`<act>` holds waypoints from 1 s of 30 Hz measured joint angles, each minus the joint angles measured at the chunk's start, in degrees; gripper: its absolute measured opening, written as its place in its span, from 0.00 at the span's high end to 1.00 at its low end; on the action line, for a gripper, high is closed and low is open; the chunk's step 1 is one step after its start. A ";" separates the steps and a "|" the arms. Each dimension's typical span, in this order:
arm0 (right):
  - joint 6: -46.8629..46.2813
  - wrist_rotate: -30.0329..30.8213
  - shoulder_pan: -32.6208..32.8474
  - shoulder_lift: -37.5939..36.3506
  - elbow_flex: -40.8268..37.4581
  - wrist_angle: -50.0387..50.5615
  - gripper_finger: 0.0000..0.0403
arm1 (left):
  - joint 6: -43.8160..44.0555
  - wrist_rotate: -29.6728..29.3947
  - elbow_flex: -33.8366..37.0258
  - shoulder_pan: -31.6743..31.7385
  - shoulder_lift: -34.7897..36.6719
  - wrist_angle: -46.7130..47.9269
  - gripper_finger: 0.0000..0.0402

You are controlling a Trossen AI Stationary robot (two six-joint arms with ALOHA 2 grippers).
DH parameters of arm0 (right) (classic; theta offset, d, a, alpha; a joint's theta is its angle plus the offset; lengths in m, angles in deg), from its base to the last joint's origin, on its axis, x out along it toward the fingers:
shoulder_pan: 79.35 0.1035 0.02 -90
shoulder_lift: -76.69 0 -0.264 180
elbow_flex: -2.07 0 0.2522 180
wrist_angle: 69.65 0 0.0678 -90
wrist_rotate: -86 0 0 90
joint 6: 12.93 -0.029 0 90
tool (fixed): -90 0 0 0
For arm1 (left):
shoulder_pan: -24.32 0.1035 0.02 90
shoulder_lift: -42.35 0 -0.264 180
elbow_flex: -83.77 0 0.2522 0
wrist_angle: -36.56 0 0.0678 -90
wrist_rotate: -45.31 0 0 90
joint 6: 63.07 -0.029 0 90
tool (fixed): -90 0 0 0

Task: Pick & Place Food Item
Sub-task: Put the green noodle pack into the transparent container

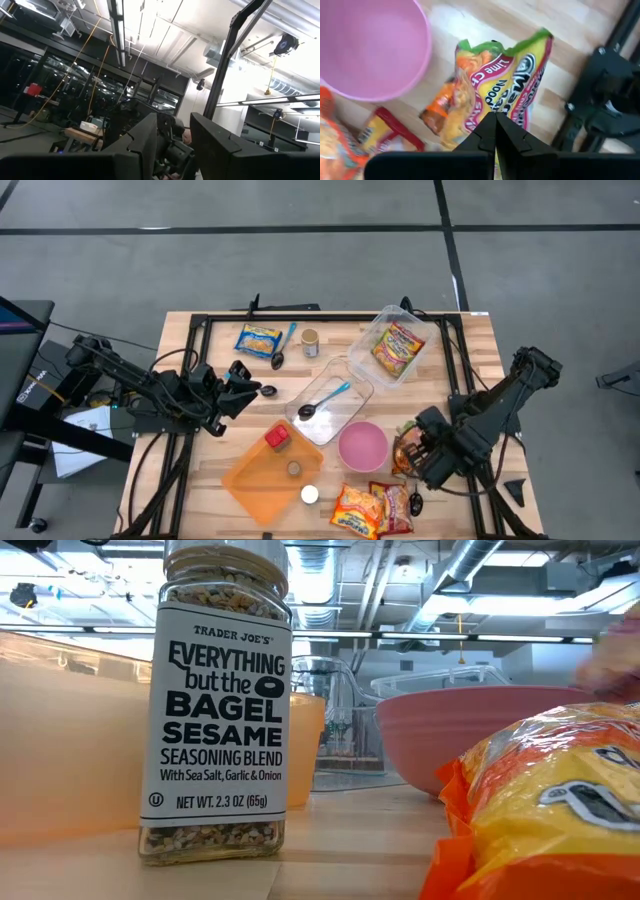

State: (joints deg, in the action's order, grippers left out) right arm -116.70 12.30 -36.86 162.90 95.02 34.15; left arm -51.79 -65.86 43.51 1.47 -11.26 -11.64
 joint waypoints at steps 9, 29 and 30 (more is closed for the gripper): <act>10.43 8.44 -7.80 0.00 6.55 -0.01 1.00 | 0.10 0.00 0.00 0.01 0.00 0.00 0.72; 28.38 13.13 -18.91 0.00 13.32 -0.03 1.00 | -0.16 0.00 0.00 0.00 -0.01 0.00 0.72; 28.29 13.09 -18.88 0.00 13.32 -0.02 1.00 | -0.18 0.00 0.00 0.00 -0.01 0.00 0.72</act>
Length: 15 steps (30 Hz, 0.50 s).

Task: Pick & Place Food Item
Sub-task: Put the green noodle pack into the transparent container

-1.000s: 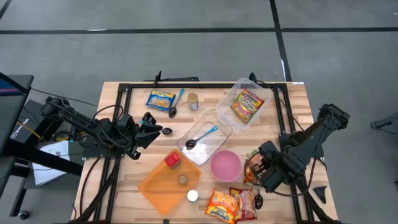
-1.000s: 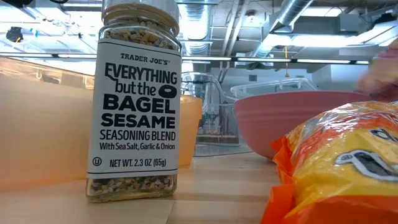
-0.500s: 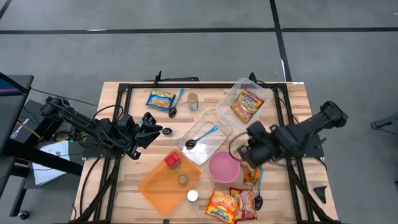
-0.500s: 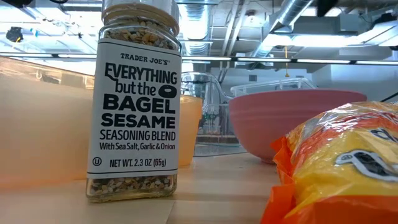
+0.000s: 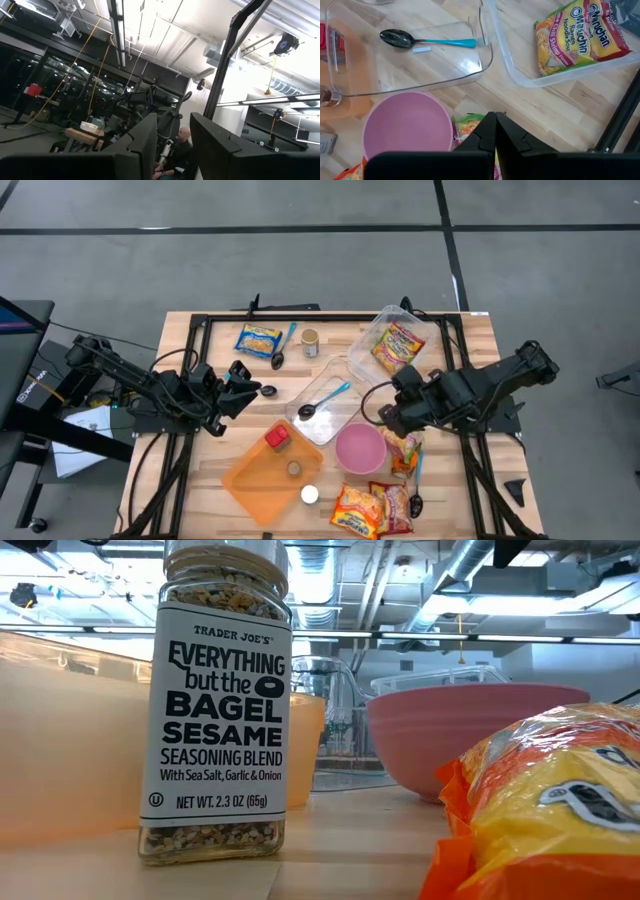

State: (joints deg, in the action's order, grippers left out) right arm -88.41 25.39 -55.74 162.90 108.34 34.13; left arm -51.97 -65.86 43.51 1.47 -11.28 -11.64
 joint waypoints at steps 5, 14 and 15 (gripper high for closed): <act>-0.48 -0.40 0.44 0.00 0.00 0.00 1.00 | -0.20 0.00 0.00 0.00 0.02 0.00 0.72; -1.05 -5.55 1.99 -0.02 -1.05 -1.08 0.92 | -0.18 0.00 0.00 0.00 0.02 0.00 0.72; -1.08 -6.91 2.30 -0.02 -2.03 -1.60 0.89 | -0.20 0.00 0.00 0.00 0.02 0.02 0.72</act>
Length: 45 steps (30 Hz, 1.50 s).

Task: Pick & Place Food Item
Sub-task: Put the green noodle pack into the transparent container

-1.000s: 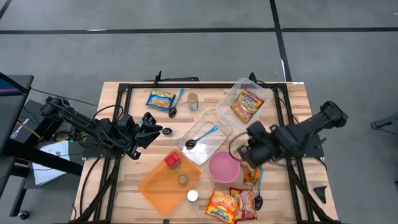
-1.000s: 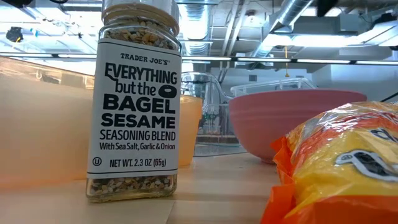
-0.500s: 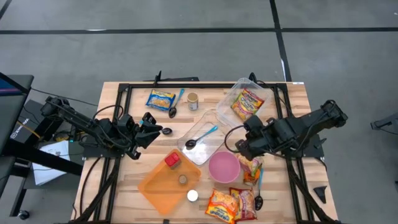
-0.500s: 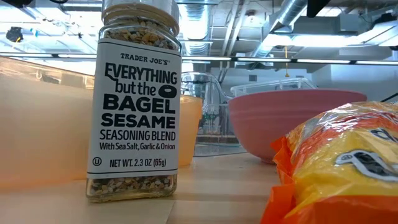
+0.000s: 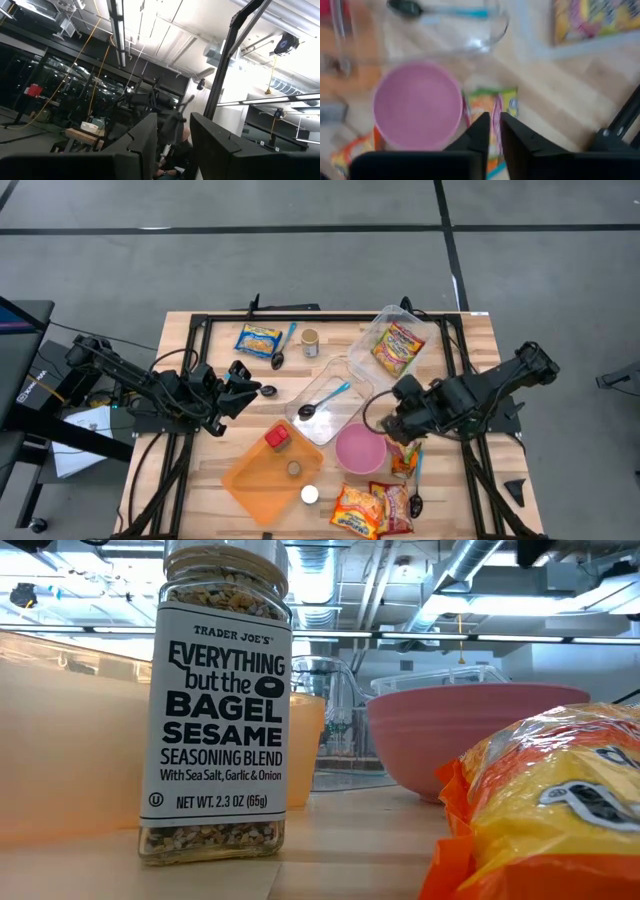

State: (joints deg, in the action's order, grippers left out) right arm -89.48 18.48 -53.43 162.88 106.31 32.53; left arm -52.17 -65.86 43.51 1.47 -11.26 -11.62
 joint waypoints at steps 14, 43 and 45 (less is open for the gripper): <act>-4.28 -14.27 1.04 -4.88 -24.45 -19.26 0.47 | -0.02 0.02 0.00 0.00 -0.02 0.20 0.72; 12.68 -23.78 -15.08 -23.98 -59.45 -47.37 0.51 | 2.01 -1.81 0.00 0.00 -0.02 -0.31 0.72; 13.30 -24.00 -15.58 -23.98 -60.45 -48.42 0.52 | 2.01 -1.81 0.00 0.00 -0.02 -0.35 0.72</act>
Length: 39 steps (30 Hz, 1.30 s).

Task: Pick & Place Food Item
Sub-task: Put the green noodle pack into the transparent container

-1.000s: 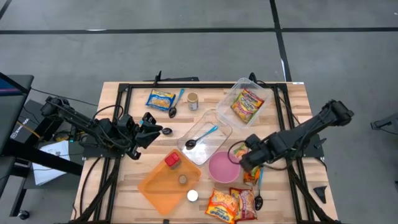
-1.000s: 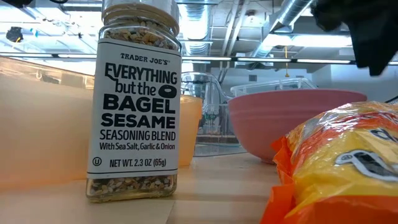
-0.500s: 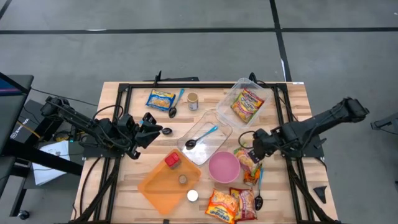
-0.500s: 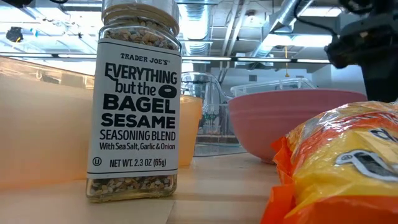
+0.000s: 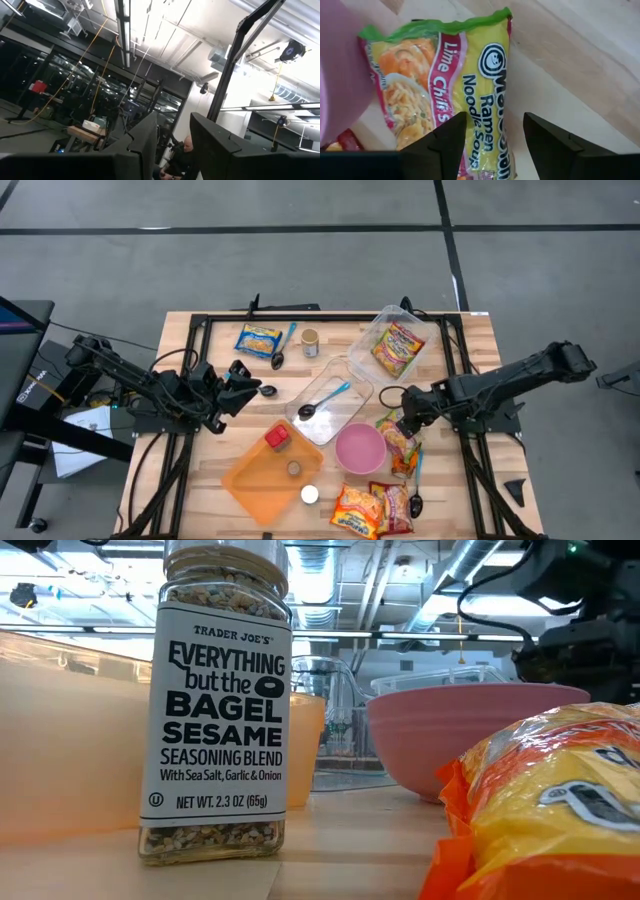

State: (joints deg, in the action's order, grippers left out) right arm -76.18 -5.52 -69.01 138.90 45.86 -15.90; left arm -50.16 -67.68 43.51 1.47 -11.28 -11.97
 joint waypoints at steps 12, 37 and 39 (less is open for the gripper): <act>2.77 -0.72 0.18 0.00 -0.60 -3.91 0.76 | 0.02 -1.12 0.00 0.00 0.00 -0.17 0.72; -5.77 7.83 10.31 -0.42 15.15 16.68 1.00 | -0.20 -1.16 0.00 0.00 0.00 0.33 0.72; -7.18 9.13 11.57 -0.42 17.74 19.53 1.00 | -0.20 -1.16 0.00 0.00 0.00 0.37 0.72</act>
State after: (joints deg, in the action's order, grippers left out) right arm -83.36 3.61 -57.44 138.49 63.60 3.64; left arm -50.36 -68.83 43.51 1.47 -11.28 -11.60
